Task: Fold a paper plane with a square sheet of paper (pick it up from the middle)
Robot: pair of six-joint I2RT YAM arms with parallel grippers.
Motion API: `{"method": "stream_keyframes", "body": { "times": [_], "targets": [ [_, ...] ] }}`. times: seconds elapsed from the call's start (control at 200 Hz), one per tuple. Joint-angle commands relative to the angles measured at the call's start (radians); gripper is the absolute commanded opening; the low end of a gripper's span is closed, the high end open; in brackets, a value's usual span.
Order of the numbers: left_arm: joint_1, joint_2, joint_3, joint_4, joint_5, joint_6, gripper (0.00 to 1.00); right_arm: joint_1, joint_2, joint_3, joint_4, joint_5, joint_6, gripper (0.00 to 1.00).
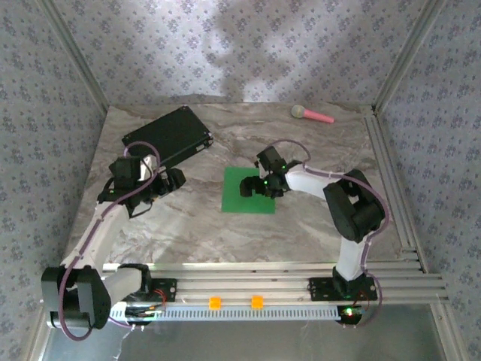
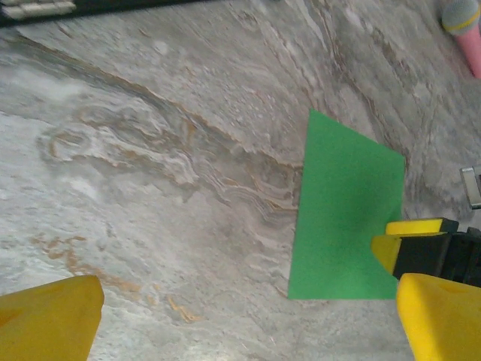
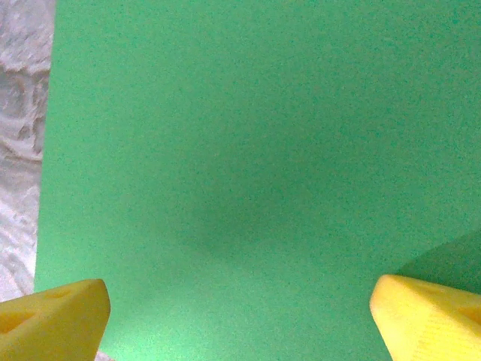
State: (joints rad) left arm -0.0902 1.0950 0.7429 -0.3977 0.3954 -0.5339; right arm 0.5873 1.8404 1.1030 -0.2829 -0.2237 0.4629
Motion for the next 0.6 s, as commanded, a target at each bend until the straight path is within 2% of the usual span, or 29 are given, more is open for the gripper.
{"method": "stream_keyframes", "body": {
  "times": [0.0,0.275,0.455,0.595],
  "targets": [
    [-0.051,0.017,0.04,-0.004,-0.019,-0.024,1.0,0.046,0.055,-0.109,-0.067,-0.066,0.083,0.94],
    [-0.184,0.055,0.039,-0.009,-0.069,-0.058,1.0,0.1,-0.05,-0.141,0.069,-0.145,0.178,0.93],
    [-0.241,0.103,0.055,-0.004,-0.08,-0.079,0.98,0.065,-0.175,-0.158,0.156,-0.151,0.245,0.93],
    [-0.282,0.158,0.091,-0.02,-0.116,-0.115,0.95,-0.017,-0.263,-0.226,0.158,-0.084,0.302,0.95]
  ]
}}
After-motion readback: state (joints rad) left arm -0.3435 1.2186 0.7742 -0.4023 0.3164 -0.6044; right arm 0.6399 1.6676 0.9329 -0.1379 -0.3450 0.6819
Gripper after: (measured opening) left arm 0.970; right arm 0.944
